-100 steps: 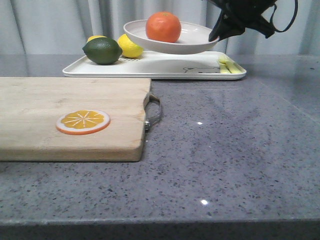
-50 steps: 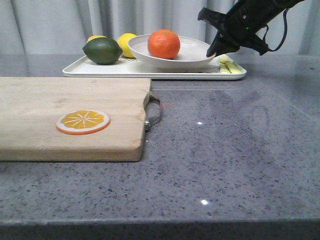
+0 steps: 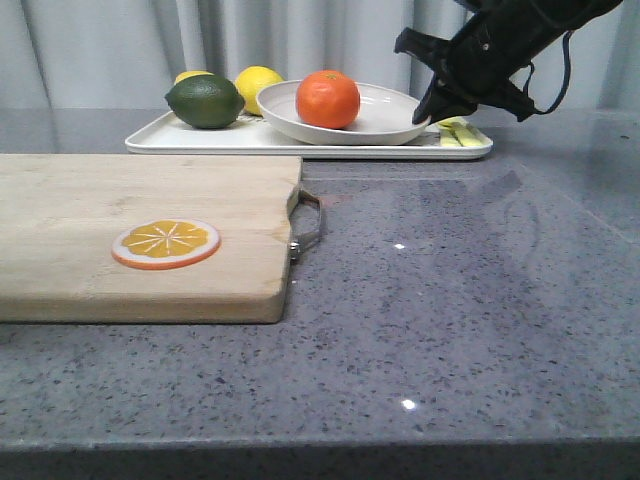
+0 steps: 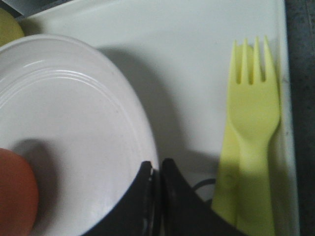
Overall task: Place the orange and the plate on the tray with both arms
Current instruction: 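Open the right gripper and withdraw it upward from the plate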
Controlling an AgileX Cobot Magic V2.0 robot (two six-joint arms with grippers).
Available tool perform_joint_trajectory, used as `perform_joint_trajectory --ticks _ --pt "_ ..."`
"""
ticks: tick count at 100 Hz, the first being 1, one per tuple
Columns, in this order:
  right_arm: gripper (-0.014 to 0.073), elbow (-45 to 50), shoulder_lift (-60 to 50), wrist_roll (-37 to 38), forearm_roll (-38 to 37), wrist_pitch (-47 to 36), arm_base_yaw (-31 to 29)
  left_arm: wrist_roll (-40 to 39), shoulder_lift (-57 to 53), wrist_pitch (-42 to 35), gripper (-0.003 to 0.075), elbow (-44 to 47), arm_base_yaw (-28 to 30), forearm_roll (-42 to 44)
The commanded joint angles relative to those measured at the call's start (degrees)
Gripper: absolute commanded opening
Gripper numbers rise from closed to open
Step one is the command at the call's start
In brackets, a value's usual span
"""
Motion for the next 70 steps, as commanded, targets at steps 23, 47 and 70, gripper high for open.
perform_joint_trajectory --ticks 23,47,70 --pt "-0.0092 -2.0 -3.8 -0.2 1.9 -2.3 -0.2 -0.4 -0.4 -2.0 0.0638 -1.5 -0.4 -0.7" --pt "-0.0050 -2.0 -3.8 -0.2 1.9 -2.1 -0.2 -0.4 -0.4 -2.0 0.0638 -1.5 -0.4 -0.7" --pt "0.0112 -2.0 -3.8 -0.2 1.9 -1.9 -0.2 -0.4 -0.4 -2.0 0.0638 -1.5 -0.4 -0.7"
